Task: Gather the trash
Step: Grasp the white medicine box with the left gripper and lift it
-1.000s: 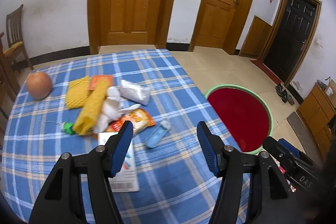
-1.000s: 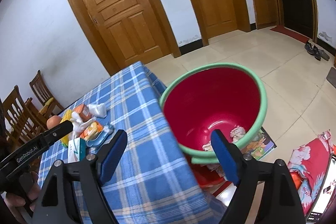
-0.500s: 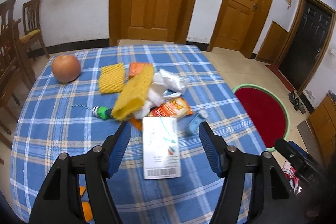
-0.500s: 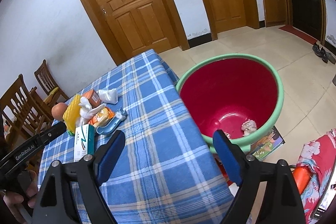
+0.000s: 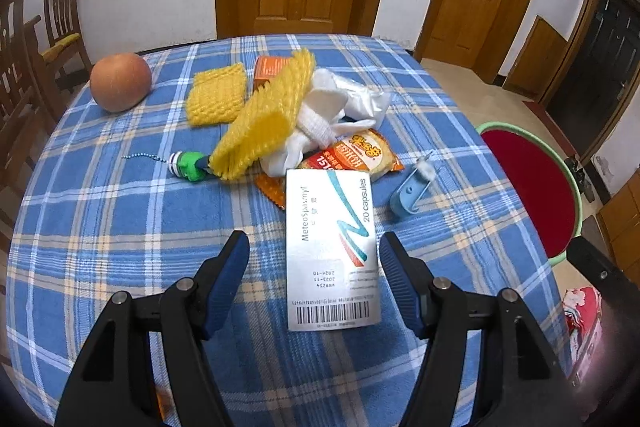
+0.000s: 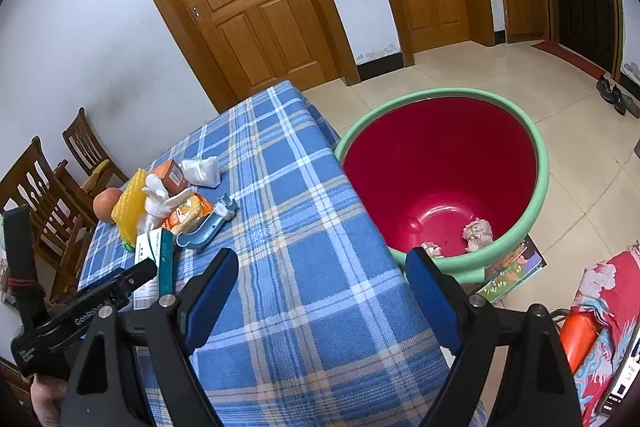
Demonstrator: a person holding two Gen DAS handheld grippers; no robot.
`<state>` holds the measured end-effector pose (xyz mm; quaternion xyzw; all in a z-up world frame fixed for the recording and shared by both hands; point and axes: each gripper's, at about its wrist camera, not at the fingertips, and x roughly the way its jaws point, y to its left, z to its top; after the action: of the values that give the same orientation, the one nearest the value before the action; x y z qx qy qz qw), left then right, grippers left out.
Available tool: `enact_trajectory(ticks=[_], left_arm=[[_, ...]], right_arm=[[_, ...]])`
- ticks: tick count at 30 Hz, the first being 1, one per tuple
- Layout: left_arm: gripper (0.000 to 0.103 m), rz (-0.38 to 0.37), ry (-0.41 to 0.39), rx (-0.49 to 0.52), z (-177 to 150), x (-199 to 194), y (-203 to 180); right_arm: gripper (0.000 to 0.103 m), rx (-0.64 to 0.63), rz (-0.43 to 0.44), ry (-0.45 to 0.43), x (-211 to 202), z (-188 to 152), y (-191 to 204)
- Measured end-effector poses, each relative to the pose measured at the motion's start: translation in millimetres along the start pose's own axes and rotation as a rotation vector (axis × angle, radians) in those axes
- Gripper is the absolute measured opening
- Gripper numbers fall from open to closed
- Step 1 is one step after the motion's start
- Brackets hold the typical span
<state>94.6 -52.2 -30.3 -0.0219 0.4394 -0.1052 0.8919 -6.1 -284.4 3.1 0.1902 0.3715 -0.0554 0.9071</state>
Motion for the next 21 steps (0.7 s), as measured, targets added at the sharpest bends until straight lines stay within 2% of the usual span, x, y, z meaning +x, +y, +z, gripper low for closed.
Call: enact_trajectory(ticks=[9,11,16,21], left_arm=[[0.067,0.003,0.025,0.024,-3,14,-3],[0.055,-0.006,0.028,0.028,-4,16,-3],[0.053,-0.043,0.018,0.026,-5,13,-2],[0.053,-0.07,-0.026,0.012,-1,-3,1]], right_arm=[[0.088,-0.003,-0.001,0.016,5,0,1],[0.088,-0.003,-0.001,0.016,5,0,1],[0.088,-0.002,0.0,0.019,6,-1,1],[0.088,-0.017,0.008,0.029,10,0,9]])
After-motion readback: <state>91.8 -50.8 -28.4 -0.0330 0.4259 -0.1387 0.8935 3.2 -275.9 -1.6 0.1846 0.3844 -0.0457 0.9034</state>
